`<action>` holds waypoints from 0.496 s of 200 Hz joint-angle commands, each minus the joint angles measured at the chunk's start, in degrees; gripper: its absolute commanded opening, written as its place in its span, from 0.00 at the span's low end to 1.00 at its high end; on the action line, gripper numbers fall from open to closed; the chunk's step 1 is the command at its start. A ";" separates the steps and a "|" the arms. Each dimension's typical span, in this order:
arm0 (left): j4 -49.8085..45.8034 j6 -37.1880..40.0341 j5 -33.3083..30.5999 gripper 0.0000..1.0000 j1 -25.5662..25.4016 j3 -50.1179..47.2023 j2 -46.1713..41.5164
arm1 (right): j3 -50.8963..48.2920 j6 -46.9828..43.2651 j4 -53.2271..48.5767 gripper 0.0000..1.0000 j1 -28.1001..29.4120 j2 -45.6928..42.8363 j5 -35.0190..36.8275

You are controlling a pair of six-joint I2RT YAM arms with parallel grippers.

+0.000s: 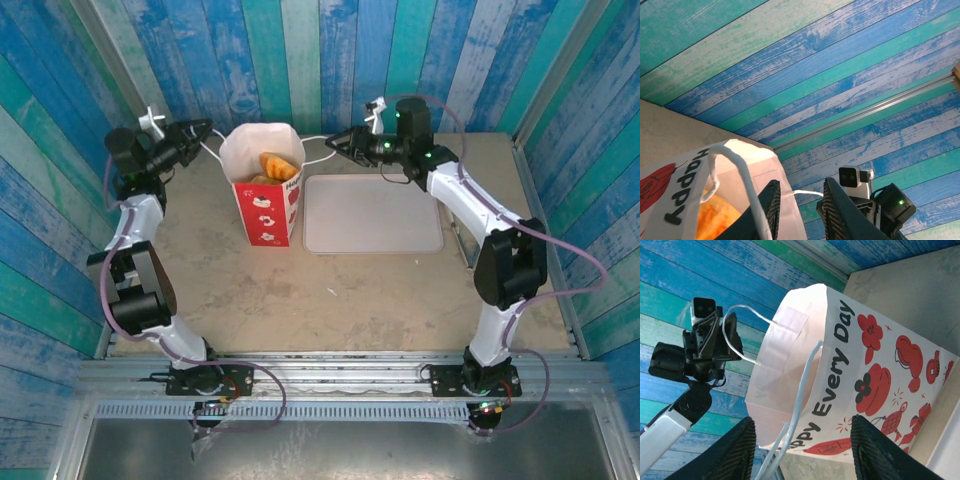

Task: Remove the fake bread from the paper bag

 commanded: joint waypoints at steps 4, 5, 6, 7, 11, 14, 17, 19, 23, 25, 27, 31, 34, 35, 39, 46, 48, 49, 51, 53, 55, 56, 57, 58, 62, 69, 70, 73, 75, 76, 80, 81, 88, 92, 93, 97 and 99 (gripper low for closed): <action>-0.72 1.70 1.11 0.25 0.09 2.93 1.99 | 2.59 0.34 -0.29 0.47 0.95 2.08 -1.95; -0.73 1.72 1.11 0.25 0.10 2.95 1.99 | 2.62 0.32 -0.29 0.46 0.96 2.08 -2.03; -0.78 1.73 1.11 0.25 0.10 3.01 1.99 | 2.68 0.30 -0.29 0.46 1.01 2.12 -2.03; -0.81 1.73 1.11 0.25 0.10 2.99 2.03 | 2.70 0.34 -0.29 0.46 1.03 2.12 -2.03; -0.77 1.74 1.23 0.24 0.04 3.08 2.04 | 2.86 0.30 -0.37 0.46 1.17 2.30 -2.16; -0.77 1.67 1.32 0.23 0.04 3.19 2.00 | 2.97 0.29 -0.45 0.46 1.23 2.41 -2.24; -0.75 1.59 1.43 0.23 0.08 3.16 2.07 | 3.04 0.29 -0.54 0.45 1.30 2.42 -2.22; -0.75 1.55 1.49 0.23 0.10 3.22 2.07 | 3.07 0.29 -0.55 0.45 1.31 2.49 -2.25; -0.75 1.64 1.55 0.23 0.03 3.31 2.09 | 3.16 0.29 -0.55 0.44 1.40 2.53 -2.21; -0.75 1.65 1.61 0.22 0.06 3.35 2.10 | 3.17 0.29 -0.55 0.44 1.40 2.52 -2.23; -0.75 1.54 1.69 0.22 0.09 3.42 2.12 | 3.17 0.29 -0.55 0.43 1.45 2.56 -2.23; -0.75 1.62 1.76 0.21 0.10 3.52 2.20 | 3.17 0.29 -0.55 0.42 1.49 2.56 -2.26; -0.75 1.65 1.80 0.20 0.10 3.54 2.18 | 3.17 0.29 -0.54 0.40 1.49 2.60 -2.28; -0.75 1.65 1.81 0.20 0.10 3.52 2.21 | 3.17 0.29 -0.54 0.40 1.49 2.60 -2.28; -0.77 1.57 1.81 0.19 0.08 3.65 2.24 | 3.19 0.29 -0.55 0.38 1.57 2.58 -2.31; -0.88 1.35 1.89 0.17 0.11 3.76 2.24 | 3.17 0.21 -0.53 0.36 1.58 2.44 -2.22; -0.78 1.31 1.89 0.16 0.10 3.77 2.14 | 3.19 0.21 -0.52 0.35 1.58 2.45 -2.23; -0.81 1.30 1.90 0.16 0.10 3.77 2.11 | 3.18 0.21 -0.54 0.35 1.58 2.48 -2.17; -0.83 1.30 1.90 0.15 0.10 3.83 2.13 | 3.17 0.21 -0.55 0.34 1.58 2.42 -2.13; -0.83 1.30 1.90 0.15 0.10 3.92 2.04 | 3.17 0.27 -0.59 0.34 1.58 2.36 -2.12; -0.83 1.34 1.90 0.14 0.10 3.94 2.00 | 3.13 0.22 -0.56 0.33 1.58 2.28 -2.16; -0.83 1.36 1.85 0.14 0.06 3.94 1.91 | 3.16 0.14 -0.62 0.33 1.58 2.21 -2.15; -0.83 1.38 1.83 0.14 0.08 3.99 1.90 | 3.16 0.14 -0.62 0.33 1.58 2.21 -2.15; -0.83 1.43 1.86 0.13 0.09 4.01 1.86 | 3.17 0.12 -0.63 0.32 1.58 2.17 -2.15; -0.90 1.52 1.87 0.13 0.08 4.07 1.75 | 3.17 0.04 -0.71 0.32 1.58 2.15 -2.06; -1.29 1.85 1.77 0.10 0.09 4.35 1.45 | 3.34 -0.17 -1.00 0.28 1.58 1.99 -2.08; -1.41 1.93 1.74 0.10 0.10 4.41 1.46 | 3.39 -0.20 -1.04 0.28 1.58 1.94 -2.05; -1.73 2.33 1.72 0.09 0.03 4.55 1.34 | 3.50 -0.34 -1.21 0.26 1.54 1.90 -2.03; -2.07 2.43 1.72 0.08 0.02 4.71 1.36 | 3.58 -0.44 -1.35 0.25 1.56 1.90 -2.03; -2.24 2.48 1.72 0.07 0.06 4.81 1.32 | 3.64 -0.47 -1.39 0.25 1.57 1.90 -1.99; -2.98 3.02 1.72 0.06 0.08 5.16 1.18 | 3.77 -0.62 -1.57 0.24 1.58 1.75 -1.91; -3.22 3.13 1.72 0.05 0.09 5.26 1.19 | 3.82 -0.65 -1.63 0.24 1.58 1.74 -1.88; -4.87 4.28 1.64 0.04 0.10 6.02 1.03 | 3.96 -0.72 -1.84 0.21 1.58 1.73 -1.95; -5.85 4.95 1.56 0.04 0.08 6.45 0.94 | 4.11 -0.80 -1.97 0.19 1.58 1.74 -1.96; -6.11 5.10 1.55 0.04 0.05 6.60 0.89 | 4.17 -0.83 -2.00 0.18 1.58 1.73 -1.95; -7.23 5.82 1.40 0.04 0.12 7.07 0.72 | 4.42 -0.91 -2.18 0.16 1.58 1.71 -2.06; -7.77 6.27 1.31 0.04 0.17 7.21 0.68 | 4.47 -1.02 -2.28 0.15 1.58 1.72 -2.08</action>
